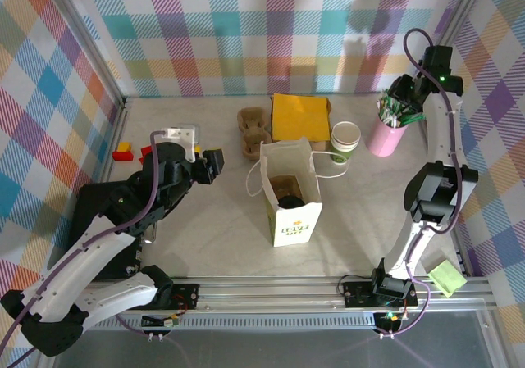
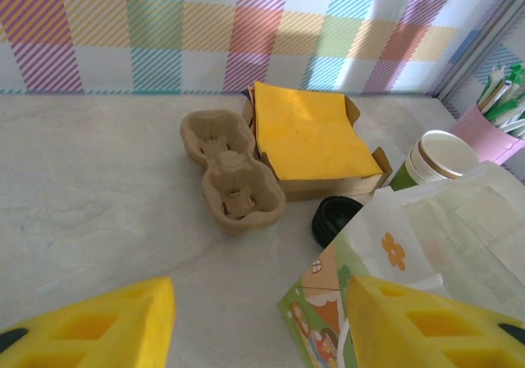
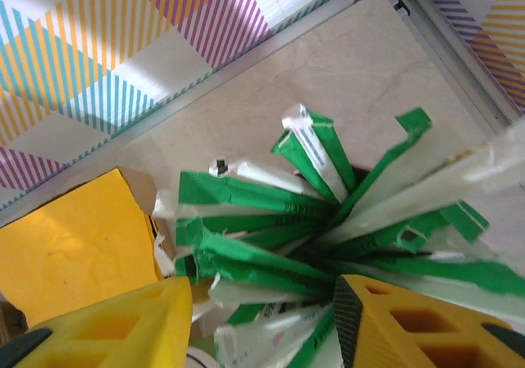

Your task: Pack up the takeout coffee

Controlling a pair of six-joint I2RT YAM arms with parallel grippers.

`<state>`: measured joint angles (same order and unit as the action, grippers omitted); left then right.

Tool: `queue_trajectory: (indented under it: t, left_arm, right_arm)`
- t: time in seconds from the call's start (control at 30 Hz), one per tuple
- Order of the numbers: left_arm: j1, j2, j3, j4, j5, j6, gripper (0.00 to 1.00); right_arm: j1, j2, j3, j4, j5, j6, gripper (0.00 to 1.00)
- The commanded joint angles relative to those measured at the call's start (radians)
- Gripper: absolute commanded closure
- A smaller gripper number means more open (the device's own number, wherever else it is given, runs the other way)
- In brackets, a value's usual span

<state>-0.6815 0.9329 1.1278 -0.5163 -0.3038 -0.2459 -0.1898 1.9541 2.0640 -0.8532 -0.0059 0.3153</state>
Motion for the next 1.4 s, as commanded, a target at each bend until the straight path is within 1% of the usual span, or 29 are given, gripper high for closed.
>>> queue_trajectory:
  t: [0.0,0.07,0.2,0.37,0.47,0.73,0.87,1.37]
  left_arm:
    - [0.007,0.02,-0.008,0.045,0.015,0.031,0.43]
    - [0.007,0.034,-0.004,0.043,0.014,0.031,0.43]
    - [0.007,0.056,0.009,0.029,0.018,0.034,0.43]
    - [0.007,0.062,0.006,0.035,0.035,0.037,0.43]
    - [0.007,0.065,0.01,0.032,0.032,0.036,0.43]
    - [0.007,0.061,0.003,0.024,0.018,0.021,0.43]
    - [0.007,0.06,0.0,0.022,0.019,0.016,0.43]
    - [0.006,0.074,0.012,0.002,0.014,0.01,0.43]
  right_arm:
    - [0.006,0.032,0.063,0.009,-0.021,-0.019,0.5]
    - [0.011,0.051,0.081,0.005,-0.021,-0.032,0.49]
    - [0.026,0.092,0.128,-0.02,-0.03,-0.046,0.42]
    - [0.041,0.132,0.175,-0.046,-0.016,-0.064,0.42]
    - [0.043,0.15,0.19,-0.05,-0.016,-0.062,0.45]
    - [0.045,0.187,0.24,-0.079,0.006,-0.087,0.58]
    - [0.045,0.19,0.243,-0.079,0.02,-0.093,0.62]
    - [0.045,0.195,0.27,-0.097,0.043,-0.125,0.81]
